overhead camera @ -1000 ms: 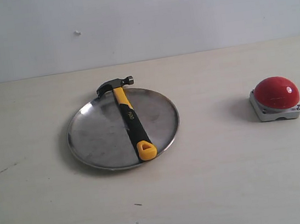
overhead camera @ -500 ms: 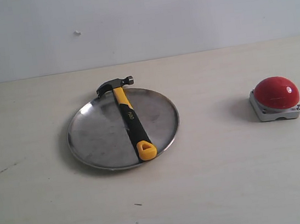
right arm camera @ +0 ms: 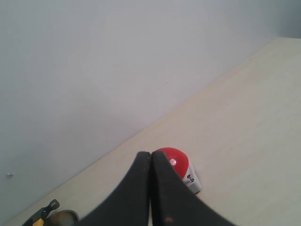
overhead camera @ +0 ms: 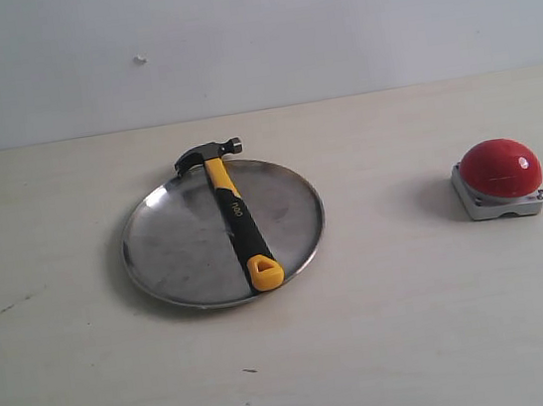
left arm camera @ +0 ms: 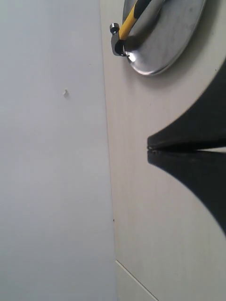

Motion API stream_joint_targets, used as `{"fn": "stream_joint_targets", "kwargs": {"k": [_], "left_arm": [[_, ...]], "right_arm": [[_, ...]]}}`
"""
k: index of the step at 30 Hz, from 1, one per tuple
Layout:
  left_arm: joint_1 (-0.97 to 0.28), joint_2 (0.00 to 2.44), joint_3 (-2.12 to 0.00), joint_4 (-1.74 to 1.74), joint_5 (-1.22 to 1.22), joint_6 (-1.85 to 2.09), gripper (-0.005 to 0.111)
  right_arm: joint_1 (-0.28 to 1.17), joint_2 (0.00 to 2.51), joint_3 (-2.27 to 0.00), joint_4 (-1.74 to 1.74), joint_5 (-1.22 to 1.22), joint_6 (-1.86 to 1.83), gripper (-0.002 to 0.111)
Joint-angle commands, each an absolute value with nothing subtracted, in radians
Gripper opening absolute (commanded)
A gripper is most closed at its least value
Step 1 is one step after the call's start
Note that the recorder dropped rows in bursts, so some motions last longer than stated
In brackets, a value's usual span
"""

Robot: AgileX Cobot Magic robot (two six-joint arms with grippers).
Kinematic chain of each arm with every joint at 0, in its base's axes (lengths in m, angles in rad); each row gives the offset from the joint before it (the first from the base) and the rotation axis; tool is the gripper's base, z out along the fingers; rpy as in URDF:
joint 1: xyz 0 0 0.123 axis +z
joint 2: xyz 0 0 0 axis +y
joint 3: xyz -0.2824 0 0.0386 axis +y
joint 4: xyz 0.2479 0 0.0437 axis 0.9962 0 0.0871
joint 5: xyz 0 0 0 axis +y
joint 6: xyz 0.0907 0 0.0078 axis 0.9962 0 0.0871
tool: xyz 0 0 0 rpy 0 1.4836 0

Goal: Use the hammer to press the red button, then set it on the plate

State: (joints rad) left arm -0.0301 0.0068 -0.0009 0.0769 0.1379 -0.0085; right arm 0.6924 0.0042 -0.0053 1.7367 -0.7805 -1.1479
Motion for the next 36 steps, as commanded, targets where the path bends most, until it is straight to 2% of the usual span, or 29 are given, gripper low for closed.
{"fn": "stream_joint_targets", "kwargs": {"k": [1, 7, 10, 14, 16, 20, 23, 26, 36], "left_arm": [[-0.030, 0.000, 0.000, 0.067, 0.140, -0.007, 0.000], [-0.030, 0.000, 0.000, 0.067, 0.140, -0.007, 0.000], [-0.030, 0.000, 0.000, 0.067, 0.140, -0.007, 0.000], [-0.030, 0.000, 0.000, 0.067, 0.140, -0.007, 0.000], [-0.030, 0.000, 0.000, 0.067, 0.140, -0.007, 0.000], [-0.030, 0.000, 0.000, 0.067, 0.140, -0.007, 0.000], [-0.030, 0.000, 0.000, 0.067, 0.140, -0.007, 0.000], [-0.030, 0.000, 0.000, 0.067, 0.140, -0.007, 0.000], [-0.030, 0.000, 0.000, 0.067, 0.140, -0.007, 0.000]], "right_arm": [[0.695, 0.000, 0.000, 1.725, -0.772, -1.150, 0.000], [0.682, 0.000, 0.000, 1.725, -0.790, -1.228, 0.000], [0.599, 0.000, 0.000, 1.725, -0.748, -1.228, 0.000], [0.419, 0.000, 0.000, 1.744, -0.646, -1.216, 0.000], [0.343, 0.000, 0.000, 1.744, -0.558, -1.217, 0.000], [0.193, 0.000, 0.000, 1.744, -0.201, -1.380, 0.000], [0.124, 0.000, 0.000, 1.708, 0.076, -1.521, 0.000], [0.076, 0.000, 0.000, 1.638, 0.237, -1.593, 0.000], [-0.047, 0.000, 0.000, 1.649, 0.248, -1.541, 0.000]]}}
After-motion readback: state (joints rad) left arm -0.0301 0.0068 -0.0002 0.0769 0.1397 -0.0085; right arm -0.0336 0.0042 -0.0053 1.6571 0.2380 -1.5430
